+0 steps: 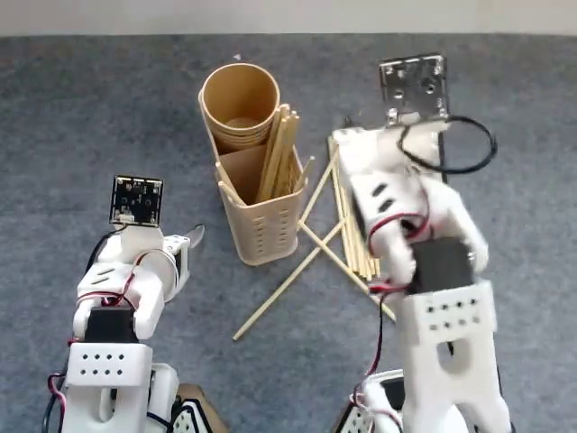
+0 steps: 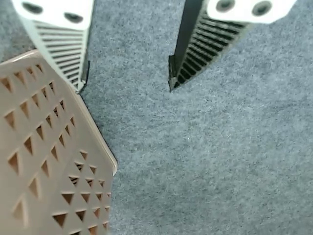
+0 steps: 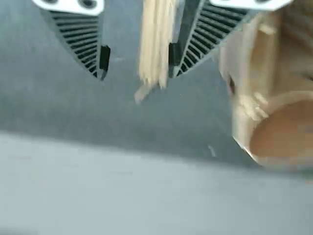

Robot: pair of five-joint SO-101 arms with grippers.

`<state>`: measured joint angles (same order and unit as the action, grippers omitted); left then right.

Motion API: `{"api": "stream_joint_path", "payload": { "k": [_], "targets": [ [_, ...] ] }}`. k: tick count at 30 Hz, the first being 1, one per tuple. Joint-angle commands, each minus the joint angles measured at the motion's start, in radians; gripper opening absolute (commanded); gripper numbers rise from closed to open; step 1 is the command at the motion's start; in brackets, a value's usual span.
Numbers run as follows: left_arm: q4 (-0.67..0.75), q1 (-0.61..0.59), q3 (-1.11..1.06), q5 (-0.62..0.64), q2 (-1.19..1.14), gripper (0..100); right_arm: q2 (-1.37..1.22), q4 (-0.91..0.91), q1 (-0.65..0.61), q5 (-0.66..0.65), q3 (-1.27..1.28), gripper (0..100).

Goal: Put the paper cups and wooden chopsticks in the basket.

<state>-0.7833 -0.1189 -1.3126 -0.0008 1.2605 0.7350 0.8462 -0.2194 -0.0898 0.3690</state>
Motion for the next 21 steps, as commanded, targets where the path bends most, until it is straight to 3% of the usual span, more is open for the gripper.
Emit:
{"api": "stream_joint_path", "payload": {
  "k": [1, 10, 21],
  "targets": [
    [0.015, 0.015, 0.004, 0.008, 0.01, 26, -0.154, 0.125, 0.11, -0.097, 0.004, 19.8],
    [0.015, 0.01, 0.005, 0.008, 0.013, 26, -0.622, -0.194, 0.125, -0.129, 0.133, 19.8],
    [0.015, 0.01, 0.005, 0.008, 0.015, 26, -0.987, -0.248, 0.13, -0.127, -0.028, 19.8]
  ]
}}
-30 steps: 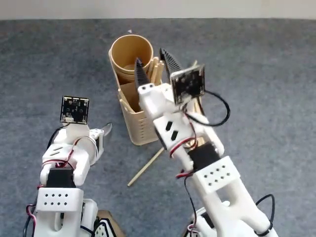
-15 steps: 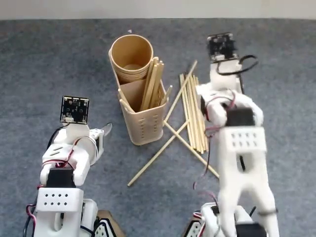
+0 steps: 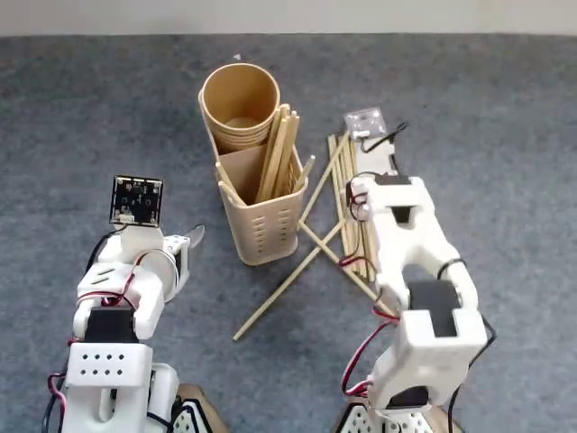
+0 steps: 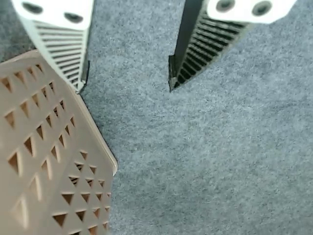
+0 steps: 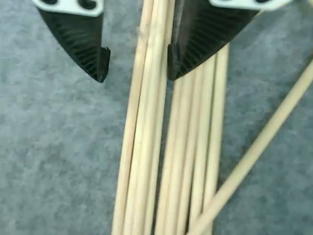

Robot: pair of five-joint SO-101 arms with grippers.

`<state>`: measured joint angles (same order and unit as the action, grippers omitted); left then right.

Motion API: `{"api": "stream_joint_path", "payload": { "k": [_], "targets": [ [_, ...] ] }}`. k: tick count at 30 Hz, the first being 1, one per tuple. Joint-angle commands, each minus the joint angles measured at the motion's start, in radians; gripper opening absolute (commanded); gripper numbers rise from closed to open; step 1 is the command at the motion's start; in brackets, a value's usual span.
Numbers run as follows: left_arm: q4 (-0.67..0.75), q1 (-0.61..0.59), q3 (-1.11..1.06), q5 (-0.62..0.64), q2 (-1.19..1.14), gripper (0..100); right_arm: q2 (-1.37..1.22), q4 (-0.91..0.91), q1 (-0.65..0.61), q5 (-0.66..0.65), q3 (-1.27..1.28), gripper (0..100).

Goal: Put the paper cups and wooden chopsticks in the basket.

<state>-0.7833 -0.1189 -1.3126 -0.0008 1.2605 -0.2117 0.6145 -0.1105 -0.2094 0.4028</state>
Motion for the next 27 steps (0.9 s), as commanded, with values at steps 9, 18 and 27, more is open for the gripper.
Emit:
{"api": "stream_joint_path", "payload": {
  "k": [9, 18, 27],
  "targets": [
    [0.015, 0.012, 0.005, 0.008, 0.013, 26, -0.079, -0.015, 0.084, -0.006, -0.077, 19.8],
    [0.017, 0.015, 0.005, 0.008, 0.01, 26, 0.033, -0.013, 0.113, -0.003, -0.071, 19.8],
    [0.015, 0.015, 0.005, 0.008, 0.01, 26, 0.054, -0.016, 0.114, -0.009, -0.068, 19.8]
  ]
}}
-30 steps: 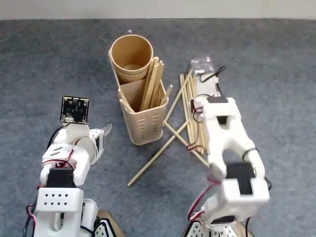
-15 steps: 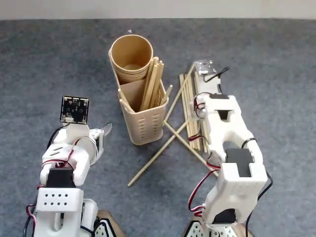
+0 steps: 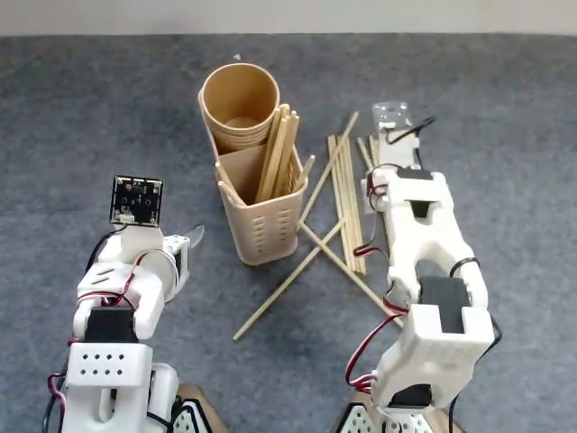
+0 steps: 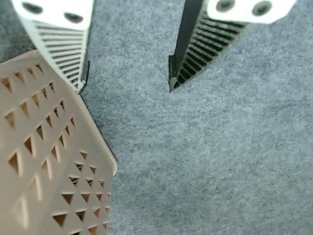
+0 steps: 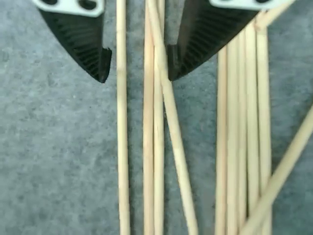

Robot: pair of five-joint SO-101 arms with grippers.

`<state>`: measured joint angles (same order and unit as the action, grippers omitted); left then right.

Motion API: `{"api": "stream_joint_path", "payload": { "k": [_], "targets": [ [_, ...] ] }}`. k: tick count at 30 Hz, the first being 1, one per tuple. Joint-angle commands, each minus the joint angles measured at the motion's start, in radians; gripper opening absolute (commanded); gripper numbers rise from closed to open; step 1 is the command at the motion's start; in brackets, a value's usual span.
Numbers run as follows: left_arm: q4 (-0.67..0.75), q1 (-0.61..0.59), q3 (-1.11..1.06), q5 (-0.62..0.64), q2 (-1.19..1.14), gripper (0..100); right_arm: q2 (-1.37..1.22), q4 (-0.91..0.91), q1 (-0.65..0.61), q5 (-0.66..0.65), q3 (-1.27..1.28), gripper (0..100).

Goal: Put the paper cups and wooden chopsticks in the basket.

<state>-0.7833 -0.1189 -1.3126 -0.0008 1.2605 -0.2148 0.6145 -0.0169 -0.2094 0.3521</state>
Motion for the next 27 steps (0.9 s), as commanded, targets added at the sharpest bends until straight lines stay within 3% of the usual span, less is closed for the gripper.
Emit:
{"api": "stream_joint_path", "payload": {
  "k": [1, 13, 20, 27],
  "targets": [
    [0.015, 0.015, 0.005, 0.008, 0.01, 26, 0.056, -0.016, 0.021, -0.009, -0.018, 19.8],
    [0.015, 0.015, 0.005, 0.008, 0.01, 26, -0.124, -0.021, 0.085, -0.011, -0.028, 19.1],
    [0.015, 0.015, 0.005, 0.008, 0.01, 26, -0.125, -0.039, 0.119, -0.003, -0.07, 3.1],
    [0.017, 0.015, 0.005, 0.008, 0.01, 26, -0.056, 0.079, 0.145, -0.002, -0.203, 12.5]
  ]
}}
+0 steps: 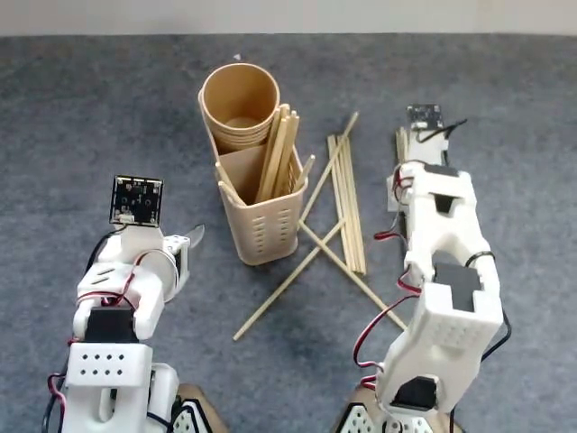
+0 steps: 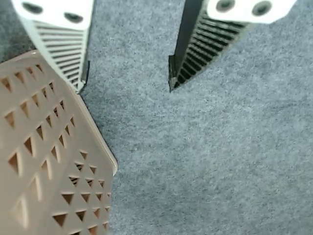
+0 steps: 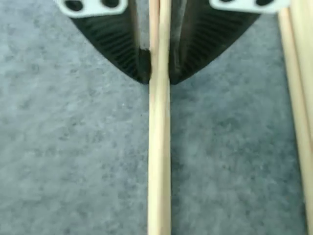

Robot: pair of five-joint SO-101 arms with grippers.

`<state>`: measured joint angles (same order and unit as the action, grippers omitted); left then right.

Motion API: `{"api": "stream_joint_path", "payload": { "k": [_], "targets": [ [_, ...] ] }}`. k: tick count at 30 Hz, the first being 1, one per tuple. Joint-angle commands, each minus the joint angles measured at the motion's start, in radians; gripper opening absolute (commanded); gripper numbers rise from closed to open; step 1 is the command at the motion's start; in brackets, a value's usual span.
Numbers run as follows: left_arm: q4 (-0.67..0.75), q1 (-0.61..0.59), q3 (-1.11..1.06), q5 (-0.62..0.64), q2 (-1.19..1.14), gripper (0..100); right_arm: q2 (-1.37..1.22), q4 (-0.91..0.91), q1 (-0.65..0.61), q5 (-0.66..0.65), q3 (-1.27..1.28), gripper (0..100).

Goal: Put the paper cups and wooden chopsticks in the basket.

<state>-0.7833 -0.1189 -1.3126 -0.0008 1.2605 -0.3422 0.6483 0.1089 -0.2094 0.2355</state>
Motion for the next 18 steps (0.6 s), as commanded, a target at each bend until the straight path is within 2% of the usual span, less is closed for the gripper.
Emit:
{"api": "stream_joint_path", "payload": {
  "k": [1, 7, 11, 18],
  "targets": [
    [0.017, 0.015, 0.005, 0.008, 0.01, 26, 0.085, 0.045, 0.019, -0.002, -0.087, 13.8],
    [0.017, 0.015, 0.005, 0.008, 0.012, 26, 0.064, 0.042, 0.019, -0.008, -0.085, 13.4],
    [0.015, 0.015, 0.005, 0.008, 0.012, 26, -0.007, 0.042, 0.019, -0.009, -0.09, 0.0],
    [0.015, 0.015, 0.005, 0.008, 0.013, 26, -0.094, 0.042, 0.021, -0.011, -0.093, 7.3]
  ]
}}
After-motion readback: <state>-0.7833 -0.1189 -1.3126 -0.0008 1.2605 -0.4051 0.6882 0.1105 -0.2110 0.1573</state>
